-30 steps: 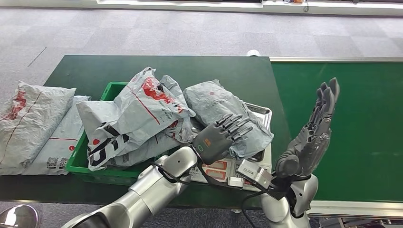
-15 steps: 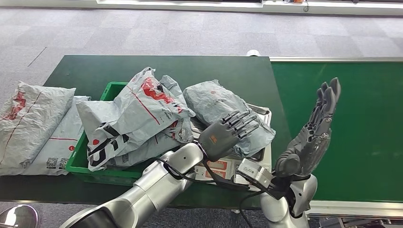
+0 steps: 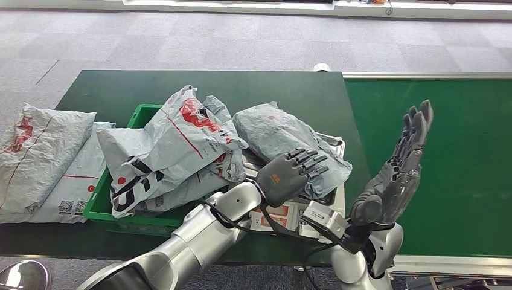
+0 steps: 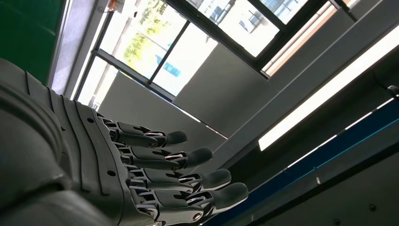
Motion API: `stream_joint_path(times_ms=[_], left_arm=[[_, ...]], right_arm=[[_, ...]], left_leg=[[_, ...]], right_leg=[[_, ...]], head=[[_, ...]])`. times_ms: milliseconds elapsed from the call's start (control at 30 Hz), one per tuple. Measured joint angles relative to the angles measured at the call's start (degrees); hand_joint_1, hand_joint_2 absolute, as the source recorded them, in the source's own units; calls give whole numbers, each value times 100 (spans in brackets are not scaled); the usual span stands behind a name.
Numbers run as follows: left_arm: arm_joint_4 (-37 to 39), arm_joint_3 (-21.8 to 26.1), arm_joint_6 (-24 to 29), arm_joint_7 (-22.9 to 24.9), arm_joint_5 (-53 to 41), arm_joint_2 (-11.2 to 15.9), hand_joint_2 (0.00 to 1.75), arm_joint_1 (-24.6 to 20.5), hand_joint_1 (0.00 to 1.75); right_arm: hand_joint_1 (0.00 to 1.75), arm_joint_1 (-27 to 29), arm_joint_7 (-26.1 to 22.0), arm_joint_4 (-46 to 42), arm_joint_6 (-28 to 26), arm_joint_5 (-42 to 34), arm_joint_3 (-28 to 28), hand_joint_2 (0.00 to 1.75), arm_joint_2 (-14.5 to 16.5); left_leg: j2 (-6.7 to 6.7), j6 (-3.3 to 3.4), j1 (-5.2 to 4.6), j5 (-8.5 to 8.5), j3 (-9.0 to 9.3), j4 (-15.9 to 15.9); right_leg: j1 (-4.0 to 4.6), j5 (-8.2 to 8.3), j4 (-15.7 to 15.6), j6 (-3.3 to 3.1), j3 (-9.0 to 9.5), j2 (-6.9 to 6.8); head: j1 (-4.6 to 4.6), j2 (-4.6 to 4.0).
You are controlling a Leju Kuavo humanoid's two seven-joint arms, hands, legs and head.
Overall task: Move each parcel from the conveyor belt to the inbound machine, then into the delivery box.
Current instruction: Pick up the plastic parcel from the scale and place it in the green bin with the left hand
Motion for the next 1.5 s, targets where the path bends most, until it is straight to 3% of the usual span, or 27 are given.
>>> stream_joint_path(times_ms=[133,900,1033,1233,1500], left_arm=[[5,-1,-5,-14,8,-3,175,-13,175],[17,-48,-87,-91,85,-6,175,-46,173],[17,-55,-55,-26,72,-6,175,-47,0],[97,-86,-61,540,-94,1,175,-232,0],[431,-81,-837,477,19,27,175,-805,0]], right_arm=[[0,15,4,0,0,1,-2,0,0],[0,53,110,-13,0,17,-13,0,0],[0,53,123,-13,0,17,-14,0,0],[0,52,140,-15,0,20,-17,0,0],[0,42,161,1,52,13,-1,0,0]], left_leg=[[0,0,0,0,0,0],[0,0,0,0,0,0],[0,0,0,0,0,0],[0,0,0,1,0,0],[-4,1,0,3,-1,0]], right_leg=[[0,0,0,0,0,0],[0,0,0,0,0,0],[0,0,0,0,0,0],[0,1,0,-1,1,0],[0,1,1,-1,3,-2]], head=[[0,0],[0,0],[0,0],[0,0],[0,0]])
